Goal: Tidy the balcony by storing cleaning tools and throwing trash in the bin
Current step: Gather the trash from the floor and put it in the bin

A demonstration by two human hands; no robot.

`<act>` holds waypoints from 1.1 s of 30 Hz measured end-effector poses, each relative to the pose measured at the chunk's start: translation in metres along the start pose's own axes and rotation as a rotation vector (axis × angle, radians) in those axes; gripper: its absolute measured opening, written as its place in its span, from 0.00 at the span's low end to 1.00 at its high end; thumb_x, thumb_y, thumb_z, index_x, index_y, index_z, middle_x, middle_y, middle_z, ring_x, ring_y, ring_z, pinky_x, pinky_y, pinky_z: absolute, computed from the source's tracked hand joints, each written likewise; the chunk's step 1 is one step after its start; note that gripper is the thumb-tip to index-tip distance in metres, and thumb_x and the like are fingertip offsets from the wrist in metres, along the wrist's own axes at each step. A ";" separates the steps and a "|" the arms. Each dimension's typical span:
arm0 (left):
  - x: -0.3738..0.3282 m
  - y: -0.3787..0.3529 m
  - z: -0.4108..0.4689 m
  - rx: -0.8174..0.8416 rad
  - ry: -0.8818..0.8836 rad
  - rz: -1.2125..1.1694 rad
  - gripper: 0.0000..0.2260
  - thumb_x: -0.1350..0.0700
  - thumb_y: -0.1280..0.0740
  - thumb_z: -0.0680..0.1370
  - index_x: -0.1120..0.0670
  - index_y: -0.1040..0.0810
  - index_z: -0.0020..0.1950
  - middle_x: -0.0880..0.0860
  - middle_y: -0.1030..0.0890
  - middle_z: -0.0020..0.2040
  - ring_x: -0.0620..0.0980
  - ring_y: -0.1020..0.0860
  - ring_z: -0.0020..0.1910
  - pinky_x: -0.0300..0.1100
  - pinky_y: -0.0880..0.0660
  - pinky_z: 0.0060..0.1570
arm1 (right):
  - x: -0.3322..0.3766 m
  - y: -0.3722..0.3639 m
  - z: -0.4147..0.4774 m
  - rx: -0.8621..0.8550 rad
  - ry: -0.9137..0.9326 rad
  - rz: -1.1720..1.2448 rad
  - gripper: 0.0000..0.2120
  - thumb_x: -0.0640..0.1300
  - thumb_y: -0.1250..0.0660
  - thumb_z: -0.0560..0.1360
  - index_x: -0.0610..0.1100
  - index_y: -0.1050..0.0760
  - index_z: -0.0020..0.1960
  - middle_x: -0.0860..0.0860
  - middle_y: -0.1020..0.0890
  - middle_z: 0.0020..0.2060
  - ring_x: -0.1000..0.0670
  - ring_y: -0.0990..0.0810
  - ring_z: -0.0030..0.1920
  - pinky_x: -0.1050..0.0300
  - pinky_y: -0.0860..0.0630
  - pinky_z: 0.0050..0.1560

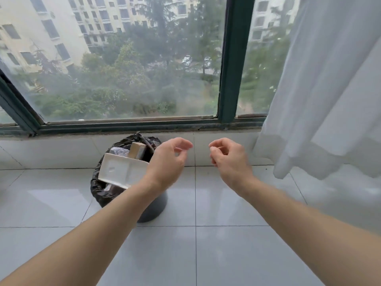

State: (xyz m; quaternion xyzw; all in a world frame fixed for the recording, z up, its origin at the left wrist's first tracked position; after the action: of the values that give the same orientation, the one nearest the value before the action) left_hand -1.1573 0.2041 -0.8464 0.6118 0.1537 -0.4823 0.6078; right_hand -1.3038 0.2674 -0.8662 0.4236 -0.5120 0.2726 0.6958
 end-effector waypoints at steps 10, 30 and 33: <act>-0.241 -0.195 -0.059 0.271 -0.332 -0.120 0.11 0.63 0.37 0.76 0.49 0.20 0.47 0.44 0.18 0.45 0.44 0.20 0.48 0.39 0.25 0.55 | -0.036 0.314 -0.091 -0.402 -0.010 -0.101 0.06 0.42 0.38 0.77 0.49 0.26 0.42 0.51 0.22 0.35 0.48 0.23 0.39 0.46 0.22 0.50; -0.416 -0.658 -0.403 1.045 -0.434 0.061 0.08 0.58 0.38 0.77 0.53 0.21 0.52 0.49 0.21 0.49 0.51 0.22 0.42 0.36 0.30 0.32 | -0.256 0.732 -0.429 -0.781 -0.498 -0.417 0.05 0.42 0.41 0.77 0.45 0.27 0.44 0.49 0.22 0.36 0.47 0.22 0.38 0.60 0.30 0.32; -0.390 -0.700 -0.434 1.120 -0.386 0.137 0.08 0.58 0.36 0.77 0.54 0.22 0.54 0.52 0.21 0.53 0.51 0.24 0.44 0.38 0.30 0.35 | -0.288 0.730 -0.441 -0.690 -0.521 -0.401 0.04 0.43 0.40 0.77 0.46 0.27 0.45 0.51 0.23 0.34 0.48 0.23 0.37 0.59 0.30 0.33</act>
State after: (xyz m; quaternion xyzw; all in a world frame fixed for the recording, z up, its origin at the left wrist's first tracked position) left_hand -1.7148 0.8961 -1.0486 0.7491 -0.2773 -0.5520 0.2393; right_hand -1.7789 1.0255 -0.9636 0.3124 -0.6385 -0.1682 0.6830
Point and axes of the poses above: each hand's wrist, its own z-axis towards the middle knuckle, its own y-axis out of the back of the hand, x = y × z, the point moved 10 cm from there along z, towards the middle knuckle
